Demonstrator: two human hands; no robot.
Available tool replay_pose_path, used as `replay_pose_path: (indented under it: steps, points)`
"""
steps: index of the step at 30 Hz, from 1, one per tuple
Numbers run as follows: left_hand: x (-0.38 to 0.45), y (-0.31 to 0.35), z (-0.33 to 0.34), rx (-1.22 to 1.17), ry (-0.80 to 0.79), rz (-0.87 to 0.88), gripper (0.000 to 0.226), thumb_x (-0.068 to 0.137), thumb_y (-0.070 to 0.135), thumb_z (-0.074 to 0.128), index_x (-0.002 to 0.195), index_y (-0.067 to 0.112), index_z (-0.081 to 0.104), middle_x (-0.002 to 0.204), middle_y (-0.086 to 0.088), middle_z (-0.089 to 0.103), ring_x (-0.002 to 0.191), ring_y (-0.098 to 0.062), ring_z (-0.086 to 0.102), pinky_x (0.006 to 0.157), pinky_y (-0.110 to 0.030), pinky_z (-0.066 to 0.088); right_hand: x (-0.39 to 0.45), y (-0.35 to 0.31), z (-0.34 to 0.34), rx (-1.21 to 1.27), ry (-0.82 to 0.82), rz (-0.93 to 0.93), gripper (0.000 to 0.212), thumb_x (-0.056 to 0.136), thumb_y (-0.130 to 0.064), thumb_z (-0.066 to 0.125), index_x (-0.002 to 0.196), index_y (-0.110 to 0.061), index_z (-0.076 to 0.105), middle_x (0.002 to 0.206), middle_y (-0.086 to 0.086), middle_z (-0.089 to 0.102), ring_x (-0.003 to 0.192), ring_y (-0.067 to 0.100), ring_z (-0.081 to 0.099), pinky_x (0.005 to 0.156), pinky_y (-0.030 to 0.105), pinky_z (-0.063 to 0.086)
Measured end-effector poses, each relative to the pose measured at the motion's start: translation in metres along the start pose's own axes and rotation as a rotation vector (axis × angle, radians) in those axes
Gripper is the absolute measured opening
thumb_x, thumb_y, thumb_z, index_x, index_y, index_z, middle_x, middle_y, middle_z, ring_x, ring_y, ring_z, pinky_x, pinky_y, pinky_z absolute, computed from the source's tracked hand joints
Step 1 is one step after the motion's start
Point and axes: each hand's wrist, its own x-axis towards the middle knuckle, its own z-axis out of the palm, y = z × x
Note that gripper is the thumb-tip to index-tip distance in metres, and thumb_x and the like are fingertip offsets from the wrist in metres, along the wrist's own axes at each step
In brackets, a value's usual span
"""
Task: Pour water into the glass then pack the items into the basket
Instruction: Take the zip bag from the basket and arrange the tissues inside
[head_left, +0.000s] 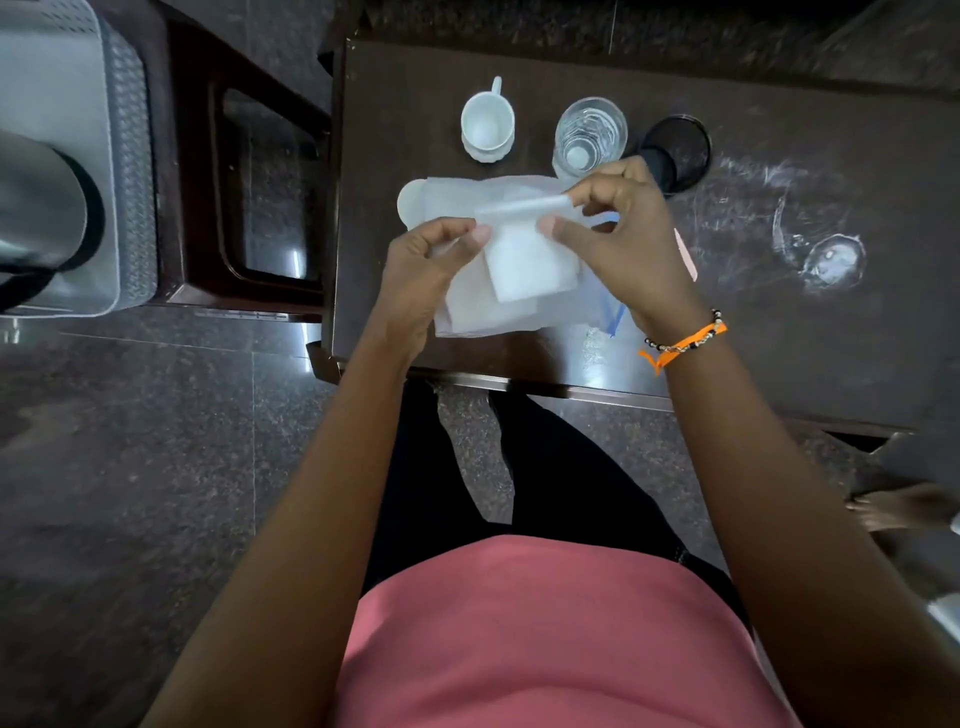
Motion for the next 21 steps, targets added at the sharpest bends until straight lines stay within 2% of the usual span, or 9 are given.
replay_pose_path:
  steps: [2, 3, 6, 7, 9, 11, 14, 18, 21]
  points:
    - [0.002, 0.0, 0.0, 0.049, 0.011, -0.038, 0.004, 0.083, 0.02, 0.07, 0.087, 0.019, 0.072, 0.093, 0.003, 0.069, 0.084, -0.009, 0.063, 0.078, -0.026, 0.053, 0.002, 0.002, -0.003, 0.035, 0.003, -0.01, 0.013, 0.082, -0.015, 0.068, 0.088, -0.005, 0.063, 0.088, -0.009, 0.048, 0.086, 0.009, 0.05, 0.078, 0.025, 0.043]
    - [0.004, 0.0, 0.0, 0.089, 0.014, -0.05, 0.018, 0.083, 0.022, 0.07, 0.099, 0.014, 0.071, 0.1, 0.002, 0.068, 0.084, -0.005, 0.064, 0.075, -0.02, 0.053, 0.003, 0.002, -0.004, 0.054, -0.004, -0.012, 0.015, 0.084, -0.015, 0.065, 0.089, -0.001, 0.061, 0.086, -0.004, 0.052, 0.085, 0.012, 0.051, 0.077, 0.029, 0.043]
    - [0.012, 0.002, 0.003, 0.151, -0.022, -0.058, 0.042, 0.084, 0.027, 0.069, 0.123, 0.014, 0.062, 0.123, 0.0, 0.063, 0.102, -0.007, 0.062, 0.084, -0.017, 0.053, 0.006, 0.001, -0.007, 0.168, -0.062, 0.007, 0.007, 0.088, -0.013, 0.058, 0.082, -0.012, 0.055, 0.076, -0.003, 0.055, 0.071, 0.002, 0.053, 0.064, 0.016, 0.044]
    - [0.013, 0.004, 0.005, 0.151, -0.046, -0.046, 0.042, 0.084, 0.027, 0.069, 0.124, 0.016, 0.061, 0.125, 0.0, 0.062, 0.106, -0.009, 0.061, 0.086, -0.018, 0.053, 0.008, 0.001, -0.008, 0.19, -0.082, 0.006, 0.011, 0.09, -0.011, 0.056, 0.081, -0.016, 0.052, 0.074, -0.005, 0.054, 0.068, 0.0, 0.052, 0.061, 0.013, 0.043]
    - [0.016, 0.006, 0.012, 0.113, -0.085, -0.023, 0.03, 0.084, 0.019, 0.069, 0.114, 0.016, 0.065, 0.117, -0.001, 0.066, 0.101, -0.009, 0.063, 0.086, -0.02, 0.053, 0.01, 0.003, -0.007, 0.234, -0.085, 0.01, 0.007, 0.091, -0.009, 0.055, 0.086, -0.014, 0.054, 0.077, -0.001, 0.055, 0.071, 0.005, 0.051, 0.065, 0.018, 0.043]
    - [0.019, 0.008, 0.021, 0.11, -0.077, -0.001, 0.007, 0.082, 0.012, 0.07, 0.087, 0.017, 0.068, 0.097, 0.0, 0.068, 0.086, -0.009, 0.063, 0.077, -0.023, 0.052, 0.013, 0.007, -0.004, 0.281, -0.045, 0.038, 0.007, 0.089, -0.006, 0.057, 0.096, -0.008, 0.056, 0.087, 0.006, 0.057, 0.081, 0.014, 0.052, 0.072, 0.03, 0.045]
    - [0.026, 0.003, 0.033, 0.085, -0.025, -0.022, 0.02, 0.082, 0.012, 0.071, 0.066, 0.018, 0.06, 0.086, -0.004, 0.063, 0.084, -0.019, 0.057, 0.076, -0.034, 0.048, 0.014, 0.017, -0.002, 0.336, 0.008, 0.17, 0.035, 0.08, -0.001, 0.067, 0.11, -0.01, 0.051, 0.106, 0.004, 0.056, 0.096, 0.015, 0.055, 0.085, 0.034, 0.05]
    - [0.031, -0.005, 0.041, 0.052, 0.024, -0.04, 0.008, 0.081, 0.015, 0.072, 0.077, 0.021, 0.069, 0.089, 0.005, 0.068, 0.086, -0.011, 0.062, 0.088, -0.037, 0.051, 0.022, 0.038, -0.014, 0.432, 0.225, 0.303, 0.035, 0.077, 0.002, 0.068, 0.095, -0.017, 0.045, 0.102, 0.008, 0.053, 0.092, 0.019, 0.053, 0.081, 0.039, 0.049]
    - [0.035, -0.012, 0.038, 0.018, 0.048, -0.041, 0.022, 0.08, 0.005, 0.071, 0.095, 0.021, 0.069, 0.098, 0.015, 0.066, 0.09, -0.005, 0.063, 0.094, -0.039, 0.054, 0.043, 0.056, -0.039, 0.362, 0.547, 0.361, 0.027, 0.081, -0.002, 0.063, 0.106, -0.006, 0.052, 0.098, 0.008, 0.056, 0.088, 0.018, 0.054, 0.082, 0.035, 0.049]
